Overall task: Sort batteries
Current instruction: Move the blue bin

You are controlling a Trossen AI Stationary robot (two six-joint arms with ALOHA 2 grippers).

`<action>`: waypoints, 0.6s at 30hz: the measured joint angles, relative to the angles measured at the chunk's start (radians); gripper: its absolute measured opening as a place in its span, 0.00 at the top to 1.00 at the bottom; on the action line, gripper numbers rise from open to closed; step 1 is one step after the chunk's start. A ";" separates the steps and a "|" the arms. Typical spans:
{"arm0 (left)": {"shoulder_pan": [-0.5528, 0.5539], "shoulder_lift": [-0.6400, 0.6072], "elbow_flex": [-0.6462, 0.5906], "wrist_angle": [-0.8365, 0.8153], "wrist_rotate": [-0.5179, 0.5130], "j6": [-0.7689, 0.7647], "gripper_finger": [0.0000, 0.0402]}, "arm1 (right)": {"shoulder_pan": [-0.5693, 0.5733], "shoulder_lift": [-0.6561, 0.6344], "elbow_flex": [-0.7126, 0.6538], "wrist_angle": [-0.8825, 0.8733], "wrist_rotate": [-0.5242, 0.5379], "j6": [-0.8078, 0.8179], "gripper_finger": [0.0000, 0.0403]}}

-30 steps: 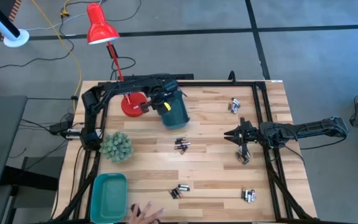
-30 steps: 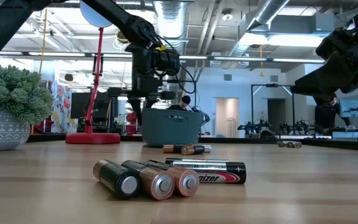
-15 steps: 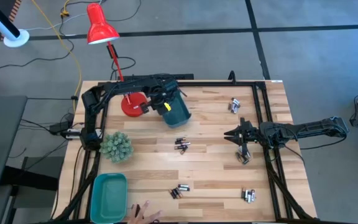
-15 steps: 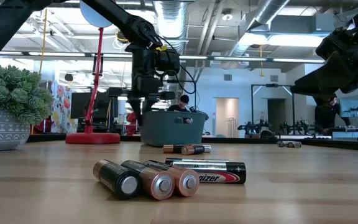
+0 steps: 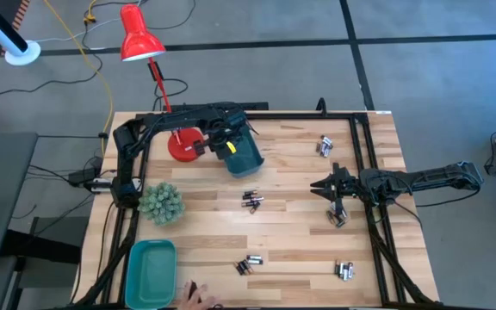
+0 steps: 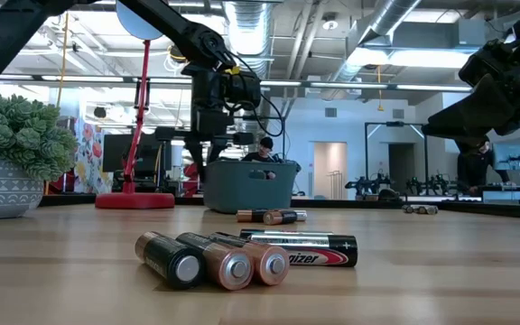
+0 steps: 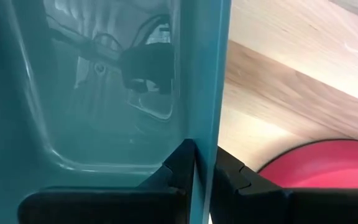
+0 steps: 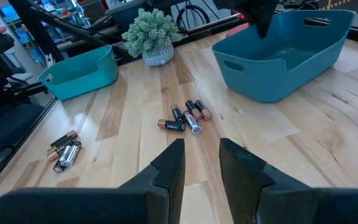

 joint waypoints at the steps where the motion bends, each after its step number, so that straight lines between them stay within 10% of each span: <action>1: 0.000 0.000 0.000 0.007 0.000 -0.006 0.94 | 0.000 0.000 0.000 0.000 0.000 0.000 0.71; 18: -0.005 0.000 0.000 0.001 0.029 -0.261 0.94 | 0.000 0.000 0.000 0.000 0.000 0.000 0.71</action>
